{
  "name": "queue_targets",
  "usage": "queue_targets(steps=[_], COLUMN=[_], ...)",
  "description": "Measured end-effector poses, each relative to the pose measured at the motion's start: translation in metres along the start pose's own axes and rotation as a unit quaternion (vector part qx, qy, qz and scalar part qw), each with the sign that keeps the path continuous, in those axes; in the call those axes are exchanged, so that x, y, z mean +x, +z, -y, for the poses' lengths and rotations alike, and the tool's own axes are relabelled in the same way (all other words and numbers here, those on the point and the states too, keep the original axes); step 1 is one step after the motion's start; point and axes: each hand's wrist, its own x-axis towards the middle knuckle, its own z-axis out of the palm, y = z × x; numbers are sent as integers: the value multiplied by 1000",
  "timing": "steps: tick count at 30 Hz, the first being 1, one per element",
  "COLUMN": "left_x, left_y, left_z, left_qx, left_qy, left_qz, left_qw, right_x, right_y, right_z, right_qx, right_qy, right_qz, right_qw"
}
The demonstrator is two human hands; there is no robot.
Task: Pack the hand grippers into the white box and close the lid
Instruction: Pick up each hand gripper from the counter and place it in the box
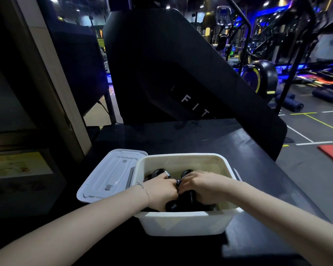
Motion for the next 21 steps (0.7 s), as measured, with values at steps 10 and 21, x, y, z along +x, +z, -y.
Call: queue_targets(steps=[10, 21], left_x=[9, 1], left_y=[1, 3], left_z=[4, 3], left_qx=[-32, 5], left_qy=[-14, -17], left_qz=[6, 15], left_qw=[999, 1000], right_x=[6, 23], right_y=[18, 23], right_z=[-11, -12], right_qx=[-72, -135], right_qy=[-44, -113], right_qz=[-55, 58], right_qw=[995, 983])
